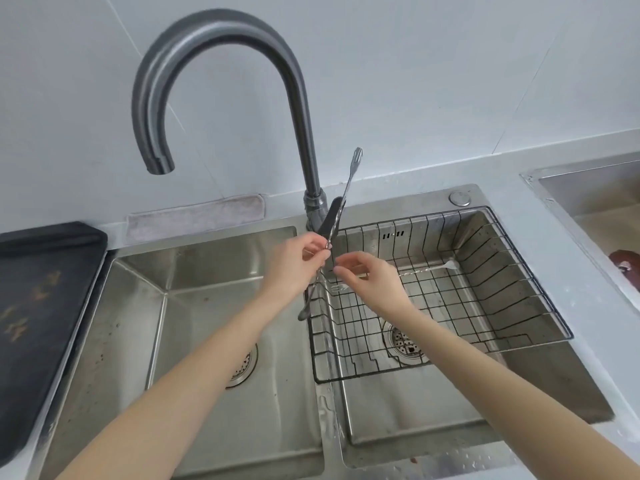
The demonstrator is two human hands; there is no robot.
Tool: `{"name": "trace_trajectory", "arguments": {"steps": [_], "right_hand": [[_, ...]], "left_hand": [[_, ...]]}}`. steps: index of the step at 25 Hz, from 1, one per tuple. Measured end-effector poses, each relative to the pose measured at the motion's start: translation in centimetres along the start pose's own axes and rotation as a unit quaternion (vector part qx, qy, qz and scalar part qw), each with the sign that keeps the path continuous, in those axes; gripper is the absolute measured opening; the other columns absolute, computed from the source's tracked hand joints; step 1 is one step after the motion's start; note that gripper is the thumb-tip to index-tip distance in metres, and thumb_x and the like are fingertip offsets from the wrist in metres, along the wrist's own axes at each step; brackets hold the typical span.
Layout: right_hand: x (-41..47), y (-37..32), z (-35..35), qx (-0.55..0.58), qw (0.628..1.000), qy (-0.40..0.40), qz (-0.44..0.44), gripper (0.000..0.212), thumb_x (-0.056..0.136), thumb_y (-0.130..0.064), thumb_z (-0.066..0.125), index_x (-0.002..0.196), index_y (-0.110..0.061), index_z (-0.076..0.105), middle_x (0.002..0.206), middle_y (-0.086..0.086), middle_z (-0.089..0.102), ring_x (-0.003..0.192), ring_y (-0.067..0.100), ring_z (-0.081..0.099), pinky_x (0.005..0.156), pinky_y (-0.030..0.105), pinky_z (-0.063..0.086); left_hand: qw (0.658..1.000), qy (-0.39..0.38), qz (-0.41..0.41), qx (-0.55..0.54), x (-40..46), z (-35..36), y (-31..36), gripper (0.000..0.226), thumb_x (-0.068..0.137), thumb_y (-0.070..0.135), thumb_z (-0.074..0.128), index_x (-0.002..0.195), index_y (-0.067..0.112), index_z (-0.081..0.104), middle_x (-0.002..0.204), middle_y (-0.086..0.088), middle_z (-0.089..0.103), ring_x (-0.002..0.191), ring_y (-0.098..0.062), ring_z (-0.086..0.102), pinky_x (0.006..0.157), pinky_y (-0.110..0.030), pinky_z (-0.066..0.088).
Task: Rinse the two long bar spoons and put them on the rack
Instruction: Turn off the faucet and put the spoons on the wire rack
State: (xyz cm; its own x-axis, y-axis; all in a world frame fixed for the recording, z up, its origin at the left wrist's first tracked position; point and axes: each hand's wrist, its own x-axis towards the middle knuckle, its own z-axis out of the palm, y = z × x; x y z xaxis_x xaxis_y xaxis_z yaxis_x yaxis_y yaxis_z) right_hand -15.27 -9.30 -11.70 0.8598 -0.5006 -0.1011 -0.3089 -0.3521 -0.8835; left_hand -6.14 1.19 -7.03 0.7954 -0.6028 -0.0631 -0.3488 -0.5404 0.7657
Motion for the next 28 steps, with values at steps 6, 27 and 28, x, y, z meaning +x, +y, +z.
{"name": "trace_trajectory", "arguments": {"steps": [6, 27, 28], "right_hand": [[-1.2, -1.7, 0.3, 0.048, 0.997, 0.058, -0.004, 0.010, 0.081, -0.017, 0.066, 0.088, -0.011, 0.068, 0.077, -0.001, 0.066, 0.064, 0.000, 0.057, 0.063, 0.007, 0.044], [-3.6, -0.3, -7.2, -0.183, 0.981, 0.034, -0.052, 0.012, 0.077, -0.004, 0.060, 0.087, -0.005, 0.067, 0.075, 0.000, 0.061, 0.070, 0.014, 0.056, 0.074, 0.022, 0.047], [-3.6, 0.2, -7.8, -0.199, 0.978, 0.024, -0.058, 0.012, 0.077, -0.004, 0.060, 0.086, -0.005, 0.067, 0.076, 0.000, 0.062, 0.071, 0.014, 0.057, 0.075, 0.024, 0.048]], "left_hand": [[0.982, 0.025, -0.049, -0.180, -1.1, -0.2, 1.5, 0.014, 0.086, 0.003, 0.059, 0.099, -0.001, 0.062, 0.082, -0.008, 0.062, 0.063, -0.009, 0.062, 0.052, -0.010, 0.055], [0.906, 0.052, 0.270, 0.323, -1.7, 0.4, 1.3, 0.033, 0.077, 0.010, 0.068, 0.110, 0.012, 0.064, 0.102, -0.010, 0.063, 0.097, -0.030, 0.056, 0.084, -0.042, 0.048], [0.896, 0.063, 0.287, 0.333, -1.5, 0.7, 1.4, 0.029, 0.074, 0.010, 0.071, 0.103, 0.011, 0.067, 0.095, -0.011, 0.063, 0.091, -0.031, 0.058, 0.080, -0.042, 0.050]]}}
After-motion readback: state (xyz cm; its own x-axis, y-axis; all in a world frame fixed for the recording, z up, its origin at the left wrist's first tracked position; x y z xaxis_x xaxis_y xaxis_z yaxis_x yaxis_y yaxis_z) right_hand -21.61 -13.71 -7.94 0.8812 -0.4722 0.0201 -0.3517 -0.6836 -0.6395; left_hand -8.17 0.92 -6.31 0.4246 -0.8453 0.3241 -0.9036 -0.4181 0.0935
